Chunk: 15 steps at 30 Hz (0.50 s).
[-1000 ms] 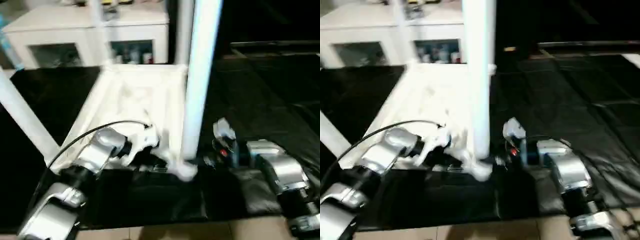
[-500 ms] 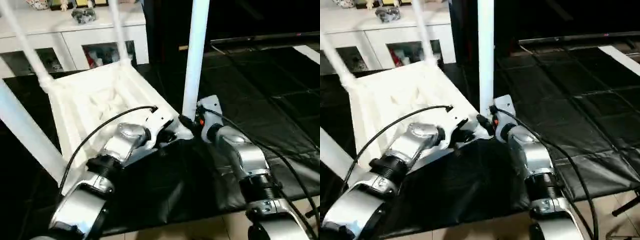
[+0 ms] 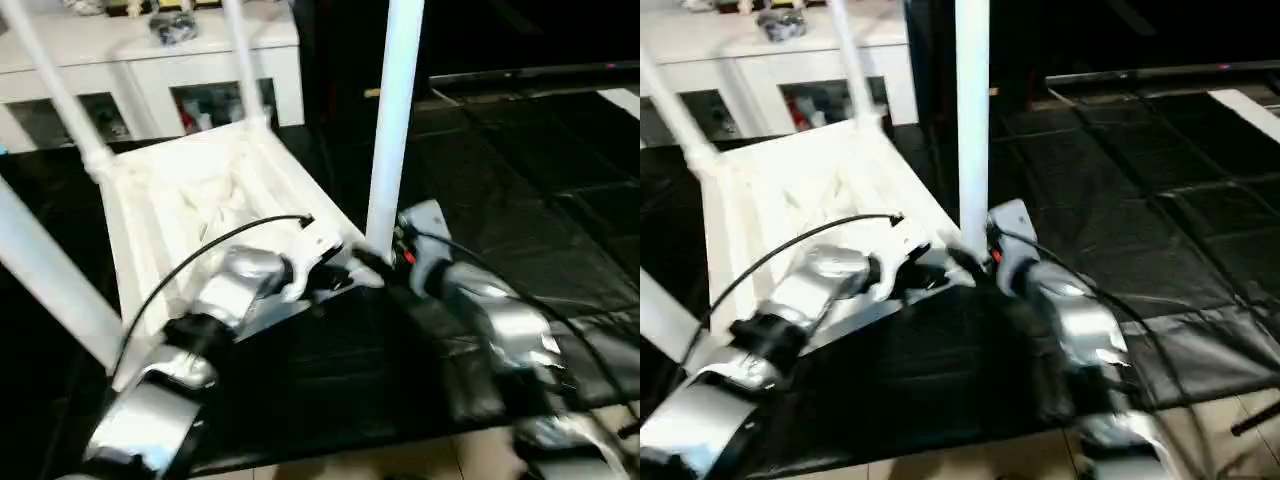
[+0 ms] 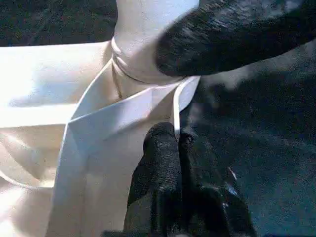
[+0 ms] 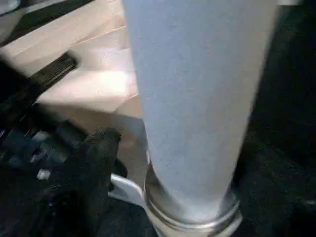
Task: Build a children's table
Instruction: Rotate leg to tighten
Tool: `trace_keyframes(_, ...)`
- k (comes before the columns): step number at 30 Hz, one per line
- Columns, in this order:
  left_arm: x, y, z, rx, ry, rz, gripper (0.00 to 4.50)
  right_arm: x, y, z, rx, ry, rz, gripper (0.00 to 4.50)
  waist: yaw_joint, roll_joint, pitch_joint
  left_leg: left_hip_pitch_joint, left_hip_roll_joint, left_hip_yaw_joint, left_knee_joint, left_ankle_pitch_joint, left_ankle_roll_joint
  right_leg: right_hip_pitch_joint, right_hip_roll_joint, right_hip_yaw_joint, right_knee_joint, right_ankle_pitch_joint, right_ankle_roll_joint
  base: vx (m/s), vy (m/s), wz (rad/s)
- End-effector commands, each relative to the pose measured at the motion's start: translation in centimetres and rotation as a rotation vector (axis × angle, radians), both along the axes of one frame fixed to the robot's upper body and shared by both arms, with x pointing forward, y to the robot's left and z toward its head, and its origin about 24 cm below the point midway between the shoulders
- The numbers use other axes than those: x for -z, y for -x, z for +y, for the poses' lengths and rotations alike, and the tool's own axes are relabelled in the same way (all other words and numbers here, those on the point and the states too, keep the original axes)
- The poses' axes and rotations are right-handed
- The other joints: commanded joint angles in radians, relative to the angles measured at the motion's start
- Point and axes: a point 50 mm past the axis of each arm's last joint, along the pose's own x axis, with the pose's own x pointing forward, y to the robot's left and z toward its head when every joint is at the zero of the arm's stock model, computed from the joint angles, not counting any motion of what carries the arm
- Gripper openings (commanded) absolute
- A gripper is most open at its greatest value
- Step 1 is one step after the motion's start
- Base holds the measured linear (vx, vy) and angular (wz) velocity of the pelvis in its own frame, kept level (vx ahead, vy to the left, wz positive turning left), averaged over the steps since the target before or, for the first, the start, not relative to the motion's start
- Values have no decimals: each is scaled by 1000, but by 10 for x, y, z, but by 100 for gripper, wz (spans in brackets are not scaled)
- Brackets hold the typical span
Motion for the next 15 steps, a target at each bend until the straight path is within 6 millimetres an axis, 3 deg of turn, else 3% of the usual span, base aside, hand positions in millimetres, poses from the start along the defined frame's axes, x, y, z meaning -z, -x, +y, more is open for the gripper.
trace_keyframes(1,-12,7,-7,187,27,-35,0,-2,7,2,-109,-6,9,403,7,-5,-69,-7,11,3,-62,-144,92,72,-47,41,-62,-179,-241,0,0,0)
trace_keyframes(5,-11,17,1,330,18,-9,0,-8,12,-9,-245,7,6,441,32,0,-71,0,19,7,-61,-141,88,66,-47,45,-57,-163,-245,0,0,0)
trace_keyframes(9,-10,23,7,410,-15,2,0,-14,26,-17,-457,-9,37,446,54,1,-74,2,20,9,-57,-137,99,65,-46,46,-47,-102,-265,0,0,0)
trace_keyframes(15,-9,28,13,485,-39,11,0,-17,28,-26,-565,6,51,446,60,-7,-72,-4,18,8,-58,-133,85,67,-50,46,-52,-168,-242,0,0,0)
